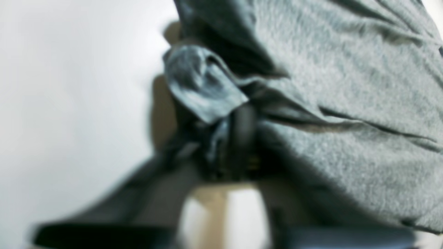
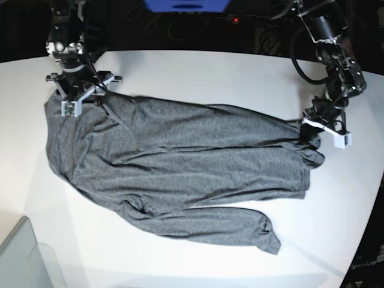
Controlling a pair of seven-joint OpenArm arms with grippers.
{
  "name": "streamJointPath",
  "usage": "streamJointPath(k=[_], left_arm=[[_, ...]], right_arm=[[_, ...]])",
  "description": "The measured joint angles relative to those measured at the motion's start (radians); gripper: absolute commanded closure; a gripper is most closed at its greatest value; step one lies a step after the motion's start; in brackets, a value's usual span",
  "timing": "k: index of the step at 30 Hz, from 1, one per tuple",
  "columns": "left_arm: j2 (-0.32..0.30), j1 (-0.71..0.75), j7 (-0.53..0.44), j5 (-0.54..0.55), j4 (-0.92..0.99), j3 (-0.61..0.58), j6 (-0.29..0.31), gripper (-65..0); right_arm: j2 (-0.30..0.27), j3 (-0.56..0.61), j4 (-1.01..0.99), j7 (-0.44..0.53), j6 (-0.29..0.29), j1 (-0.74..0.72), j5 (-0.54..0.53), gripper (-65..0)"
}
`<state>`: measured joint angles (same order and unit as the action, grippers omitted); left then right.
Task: Layout the t-shirt on the table in an organized manner, then fold the t-shirt properly
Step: 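Pull the shirt edges apart with both grippers to stretch it flat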
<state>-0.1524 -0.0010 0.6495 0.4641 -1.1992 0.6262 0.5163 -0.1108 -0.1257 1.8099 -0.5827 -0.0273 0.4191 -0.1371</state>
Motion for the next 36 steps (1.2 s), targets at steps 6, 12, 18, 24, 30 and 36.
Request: streamJointPath(k=[6,12,18,24,30,36], left_arm=[[0.0,0.001,0.002,-0.002,-0.002,0.0,0.0,-0.2],[-0.034,0.003,0.02,-0.003,-0.004,-0.005,0.0,-0.2],[-0.077,0.008,0.029,-0.01,-0.004,-0.002,0.0,-0.2],[-0.079,0.037,0.039,-0.015,-0.064,-0.003,0.0,-0.2],[-0.078,0.072,0.046,-0.018,-0.143,-0.005,-0.007,-0.2],[-0.08,0.121,0.046,-0.022,-0.148,-0.003,-0.01,-0.2]], right_arm=[[-0.004,-0.051,-0.1,0.075,-0.081,-0.012,0.005,-31.5],[-0.005,-0.071,-0.126,0.121,-0.107,-0.008,0.002,-31.0],[-0.039,-0.071,-0.122,0.124,-0.109,0.015,0.0,-31.0],[-0.05,-0.071,-0.114,0.133,-0.111,0.043,-0.002,-31.0],[-0.061,-0.07,-0.014,0.084,-0.133,0.105,0.011,-31.0],[-0.064,-0.07,0.03,0.096,-0.134,0.148,0.009,-31.0]])
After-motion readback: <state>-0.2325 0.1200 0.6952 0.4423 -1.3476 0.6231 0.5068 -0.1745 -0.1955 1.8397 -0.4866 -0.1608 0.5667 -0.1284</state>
